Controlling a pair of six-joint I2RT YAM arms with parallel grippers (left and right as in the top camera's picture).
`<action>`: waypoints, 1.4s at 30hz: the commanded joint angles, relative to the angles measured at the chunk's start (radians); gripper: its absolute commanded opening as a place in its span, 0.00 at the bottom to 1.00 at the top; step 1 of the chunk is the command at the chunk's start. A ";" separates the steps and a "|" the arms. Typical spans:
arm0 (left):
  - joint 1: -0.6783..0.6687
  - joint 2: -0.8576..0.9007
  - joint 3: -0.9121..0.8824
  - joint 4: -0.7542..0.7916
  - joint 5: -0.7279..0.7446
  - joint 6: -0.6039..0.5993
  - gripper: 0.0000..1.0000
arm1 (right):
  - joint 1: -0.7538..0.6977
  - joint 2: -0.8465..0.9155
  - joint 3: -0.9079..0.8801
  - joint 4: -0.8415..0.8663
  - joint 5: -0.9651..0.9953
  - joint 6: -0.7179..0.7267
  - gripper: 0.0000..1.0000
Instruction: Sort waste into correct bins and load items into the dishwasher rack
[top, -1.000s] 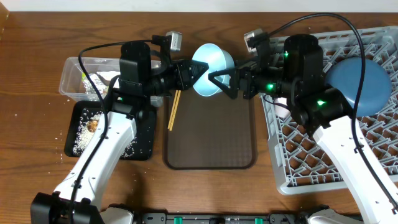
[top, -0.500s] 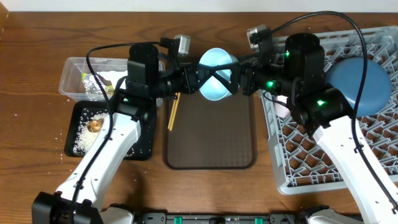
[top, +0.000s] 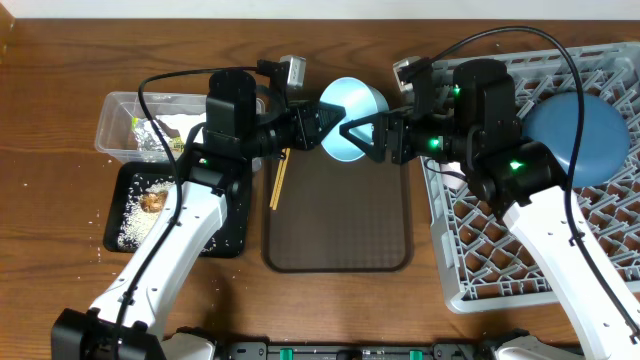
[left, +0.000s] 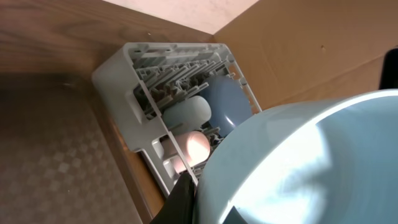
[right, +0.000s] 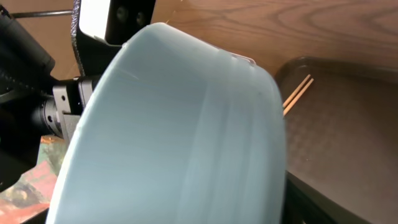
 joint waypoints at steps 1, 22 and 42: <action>0.001 -0.030 0.041 0.000 -0.002 0.014 0.06 | 0.000 0.007 -0.008 0.010 0.019 0.003 0.54; 0.001 -0.035 0.041 -0.006 0.003 0.013 0.27 | 0.000 0.007 -0.008 0.039 0.032 0.002 0.47; 0.093 -0.077 0.041 -0.007 0.002 0.024 0.27 | -0.010 0.007 -0.008 0.039 0.089 -0.043 0.46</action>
